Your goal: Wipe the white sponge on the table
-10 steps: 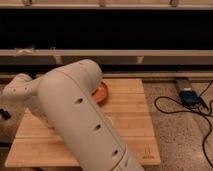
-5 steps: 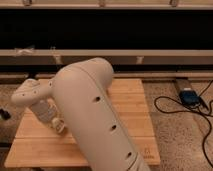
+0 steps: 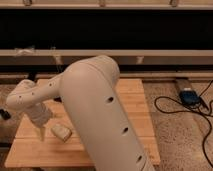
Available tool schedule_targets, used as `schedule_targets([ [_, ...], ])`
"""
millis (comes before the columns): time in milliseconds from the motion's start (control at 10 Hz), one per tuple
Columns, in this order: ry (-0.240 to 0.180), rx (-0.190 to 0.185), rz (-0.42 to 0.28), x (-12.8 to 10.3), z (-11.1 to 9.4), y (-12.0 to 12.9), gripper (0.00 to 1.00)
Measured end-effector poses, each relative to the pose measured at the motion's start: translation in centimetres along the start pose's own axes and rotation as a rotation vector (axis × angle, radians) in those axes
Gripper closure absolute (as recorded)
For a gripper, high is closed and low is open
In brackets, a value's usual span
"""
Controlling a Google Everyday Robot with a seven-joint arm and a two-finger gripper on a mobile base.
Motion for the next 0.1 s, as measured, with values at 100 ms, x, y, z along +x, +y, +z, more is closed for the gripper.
schedule_targets([
  [100, -0.001, 0.001, -0.001, -0.03, -0.03, 0.0, 0.2],
])
